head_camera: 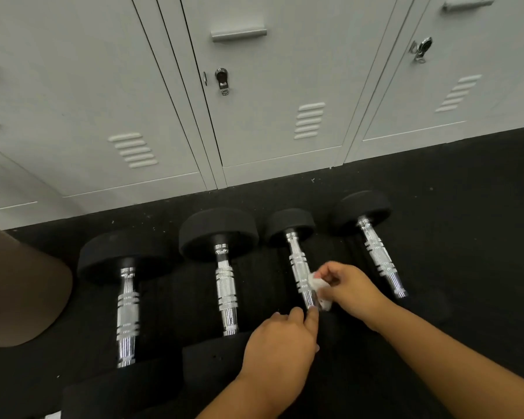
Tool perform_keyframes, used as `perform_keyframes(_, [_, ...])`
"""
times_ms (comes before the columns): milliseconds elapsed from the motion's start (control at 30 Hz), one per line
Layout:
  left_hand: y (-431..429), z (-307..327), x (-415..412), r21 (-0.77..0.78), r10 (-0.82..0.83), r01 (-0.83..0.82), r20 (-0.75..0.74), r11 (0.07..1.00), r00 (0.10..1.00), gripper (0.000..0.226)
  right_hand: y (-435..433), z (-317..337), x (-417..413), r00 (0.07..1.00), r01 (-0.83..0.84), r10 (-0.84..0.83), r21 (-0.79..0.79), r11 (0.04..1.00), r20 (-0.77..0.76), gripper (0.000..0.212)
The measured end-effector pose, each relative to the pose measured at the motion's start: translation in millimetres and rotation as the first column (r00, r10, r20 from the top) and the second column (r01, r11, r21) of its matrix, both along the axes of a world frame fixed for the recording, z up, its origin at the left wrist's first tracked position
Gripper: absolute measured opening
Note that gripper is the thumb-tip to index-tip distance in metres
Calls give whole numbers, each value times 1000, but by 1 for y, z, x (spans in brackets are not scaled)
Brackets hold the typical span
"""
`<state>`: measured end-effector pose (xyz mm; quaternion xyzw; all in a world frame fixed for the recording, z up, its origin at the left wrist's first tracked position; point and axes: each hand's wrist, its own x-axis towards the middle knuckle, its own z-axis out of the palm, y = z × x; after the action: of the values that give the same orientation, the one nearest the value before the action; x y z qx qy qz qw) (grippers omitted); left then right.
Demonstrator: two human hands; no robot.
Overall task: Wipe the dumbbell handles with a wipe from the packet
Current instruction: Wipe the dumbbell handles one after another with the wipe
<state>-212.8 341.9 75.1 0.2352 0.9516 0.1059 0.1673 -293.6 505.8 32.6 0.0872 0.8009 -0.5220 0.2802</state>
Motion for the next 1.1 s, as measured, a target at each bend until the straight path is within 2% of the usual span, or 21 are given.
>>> perform_keyframes(100, [1, 3, 0, -32, 1, -1, 19, 999, 1000, 58, 6, -3, 1, 996, 3, 0, -41, 999, 95, 22])
perform_keyframes(233, [0, 4, -1, -57, -11, 14, 44, 998, 999, 58, -14, -21, -28, 952, 264, -242, -99, 960, 188, 30])
perform_keyframes(400, [0, 5, -3, -47, -29, 33, 88, 998, 996, 59, -39, -19, -61, 836, 526, -444, -244, 814, 321, 33])
perform_keyframes(500, [0, 6, -4, -65, -30, 37, 102, 997, 994, 59, -36, -19, -50, 808, 532, -385, -271, 802, 446, 27])
perform_keyframes(600, [0, 6, -4, -69, -25, 32, 104, 997, 994, 58, -23, -24, -30, 796, 441, -260, -231, 867, 546, 26])
perform_keyframes(700, [0, 4, -4, -57, -31, 37, 95, 998, 995, 58, -16, -16, -31, 851, 170, -112, -68, 983, 513, 29])
perform_keyframes(767, [0, 3, -4, -48, -30, 35, 96, 998, 995, 58, -13, -5, -40, 865, -10, -34, 84, 996, 500, 26])
perform_keyframes(800, [0, 2, -3, -48, -26, 31, 97, 998, 995, 58, -12, 0, -45, 864, -35, -22, 105, 994, 502, 24])
perform_keyframes(833, [0, 2, -3, -51, -25, 30, 96, 998, 995, 58, -12, 3, -50, 866, -10, -37, 91, 996, 499, 23])
perform_keyframes(900, [0, 1, -4, -56, -30, 35, 94, 998, 995, 59, -14, 4, -60, 875, 154, -146, 20, 988, 462, 23])
perform_keyframes(1000, [0, 1, -4, -51, -35, 40, 95, 998, 995, 59, -26, 0, -68, 886, 345, -297, -79, 935, 356, 26])
perform_keyframes(1100, [0, 1, -3, -43, -34, 38, 89, 998, 995, 59, -32, -9, -63, 917, 378, -359, -92, 921, 176, 19])
